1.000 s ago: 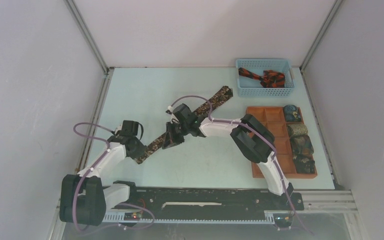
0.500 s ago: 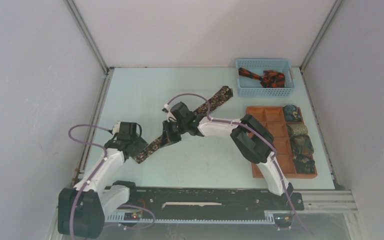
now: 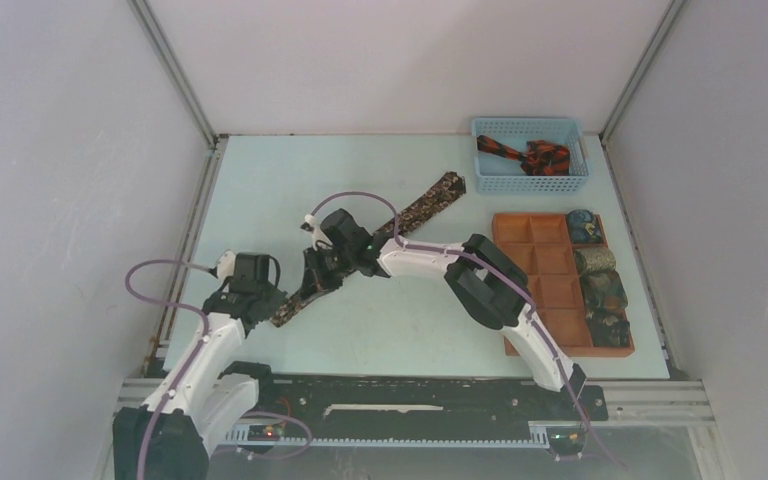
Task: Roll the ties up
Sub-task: Roll the tie at the center of the board.
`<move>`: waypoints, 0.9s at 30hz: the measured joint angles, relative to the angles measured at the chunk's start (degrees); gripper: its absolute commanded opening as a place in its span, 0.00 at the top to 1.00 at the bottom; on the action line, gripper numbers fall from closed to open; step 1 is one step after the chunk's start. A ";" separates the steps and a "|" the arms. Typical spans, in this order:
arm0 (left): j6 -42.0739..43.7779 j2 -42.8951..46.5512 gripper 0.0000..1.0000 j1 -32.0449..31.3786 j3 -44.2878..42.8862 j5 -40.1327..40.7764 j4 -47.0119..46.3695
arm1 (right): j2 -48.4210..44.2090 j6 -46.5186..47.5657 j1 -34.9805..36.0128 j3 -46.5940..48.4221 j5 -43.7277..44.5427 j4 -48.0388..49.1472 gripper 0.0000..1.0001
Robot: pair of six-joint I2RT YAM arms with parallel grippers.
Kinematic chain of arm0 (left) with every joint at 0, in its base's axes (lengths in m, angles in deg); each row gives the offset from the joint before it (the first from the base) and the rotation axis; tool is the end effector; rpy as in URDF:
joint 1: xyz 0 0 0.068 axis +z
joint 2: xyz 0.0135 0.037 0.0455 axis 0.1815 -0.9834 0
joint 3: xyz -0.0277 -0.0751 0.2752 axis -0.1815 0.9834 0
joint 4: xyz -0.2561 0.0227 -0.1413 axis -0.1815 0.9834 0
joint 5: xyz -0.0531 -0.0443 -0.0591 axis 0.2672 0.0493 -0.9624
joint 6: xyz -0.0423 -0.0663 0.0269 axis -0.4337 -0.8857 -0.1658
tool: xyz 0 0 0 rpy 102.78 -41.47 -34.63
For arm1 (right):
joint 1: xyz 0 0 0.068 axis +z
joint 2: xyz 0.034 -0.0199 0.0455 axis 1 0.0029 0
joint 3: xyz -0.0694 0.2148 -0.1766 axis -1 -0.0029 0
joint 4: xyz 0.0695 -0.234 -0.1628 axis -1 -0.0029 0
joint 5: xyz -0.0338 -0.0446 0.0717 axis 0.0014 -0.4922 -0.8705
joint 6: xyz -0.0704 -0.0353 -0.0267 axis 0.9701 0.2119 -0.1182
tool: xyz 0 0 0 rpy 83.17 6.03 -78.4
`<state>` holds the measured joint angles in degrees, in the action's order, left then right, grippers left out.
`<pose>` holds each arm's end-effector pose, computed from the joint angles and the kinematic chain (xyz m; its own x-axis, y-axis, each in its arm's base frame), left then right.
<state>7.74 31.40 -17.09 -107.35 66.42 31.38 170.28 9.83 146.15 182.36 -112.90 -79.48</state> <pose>0.2009 -0.0057 0.1490 -0.4887 -0.7200 -0.4927 -0.6733 0.6704 -0.3117 0.2796 0.4980 0.1324 -0.8999 -0.3233 -0.2928 -0.4102 0.3994 0.8199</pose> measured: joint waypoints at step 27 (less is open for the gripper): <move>-6.38 12.87 0.63 -0.39 1.75 5.88 13.31 | 13.88 0.85 1.29 20.09 -1.62 -9.05 1.00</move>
<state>1.36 44.27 -17.48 -105.61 72.30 44.69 184.16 10.68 147.44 202.45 -114.51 -88.53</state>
